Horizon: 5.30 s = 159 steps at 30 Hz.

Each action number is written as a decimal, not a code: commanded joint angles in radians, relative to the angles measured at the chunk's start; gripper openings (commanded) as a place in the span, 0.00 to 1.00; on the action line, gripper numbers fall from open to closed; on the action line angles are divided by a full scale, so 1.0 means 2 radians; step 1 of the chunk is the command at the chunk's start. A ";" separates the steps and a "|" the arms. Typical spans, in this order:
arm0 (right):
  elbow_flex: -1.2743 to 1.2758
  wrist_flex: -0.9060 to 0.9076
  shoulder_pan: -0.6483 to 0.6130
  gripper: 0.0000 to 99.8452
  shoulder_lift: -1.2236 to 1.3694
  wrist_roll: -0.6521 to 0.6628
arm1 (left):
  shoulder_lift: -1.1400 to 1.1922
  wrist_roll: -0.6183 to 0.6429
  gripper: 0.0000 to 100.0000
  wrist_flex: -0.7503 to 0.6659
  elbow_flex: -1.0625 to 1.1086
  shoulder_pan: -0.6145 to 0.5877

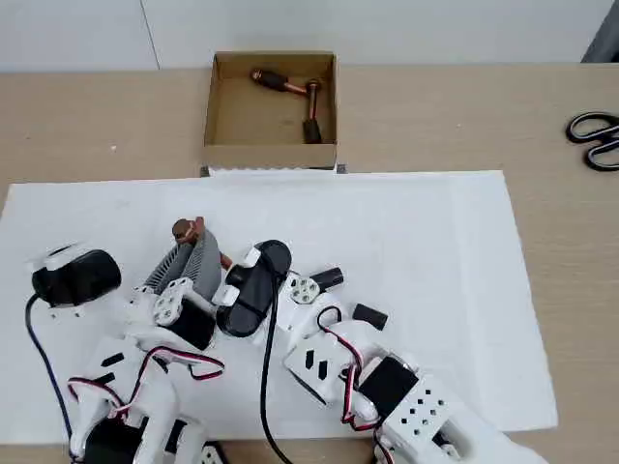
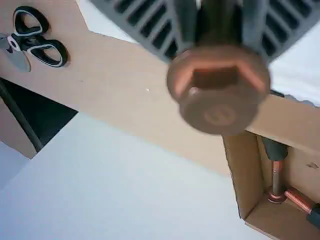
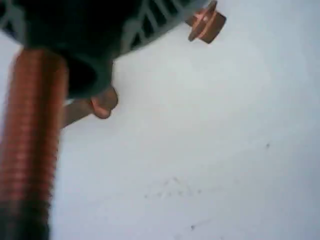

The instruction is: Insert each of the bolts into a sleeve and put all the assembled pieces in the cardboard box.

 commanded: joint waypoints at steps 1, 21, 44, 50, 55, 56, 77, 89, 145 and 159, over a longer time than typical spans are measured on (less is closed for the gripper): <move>-0.018 -0.016 0.006 0.00 -0.008 0.004 | -0.003 0.000 0.01 0.002 -0.020 0.002; -0.019 -0.017 0.011 0.00 -0.008 0.004 | -0.002 -0.001 0.01 -0.005 -0.019 -0.037; -0.026 -0.019 0.010 0.00 -0.009 0.007 | -0.004 -0.058 0.01 0.038 0.016 0.010; -0.031 -0.019 0.010 0.00 -0.009 0.023 | -0.002 -0.107 0.01 0.054 0.018 0.028; -0.031 -0.019 0.010 0.00 -0.009 0.031 | -0.002 -0.114 0.01 0.107 0.019 0.073; -0.031 -0.019 0.010 0.00 -0.009 0.031 | -0.002 -0.114 0.01 0.114 0.019 0.075; -0.028 -0.032 0.013 0.00 -0.008 0.031 | -0.002 -0.166 0.28 0.118 -0.038 0.028; -0.028 -0.029 0.058 0.00 -0.008 0.029 | -0.004 -0.183 0.00 0.120 -0.086 -0.110; -0.846 0.035 0.294 0.00 0.792 0.117 | -0.004 -0.311 0.01 -0.020 0.209 -0.203; -1.138 0.104 0.287 0.19 1.008 0.203 | -0.004 -0.311 0.01 -0.019 0.209 -0.202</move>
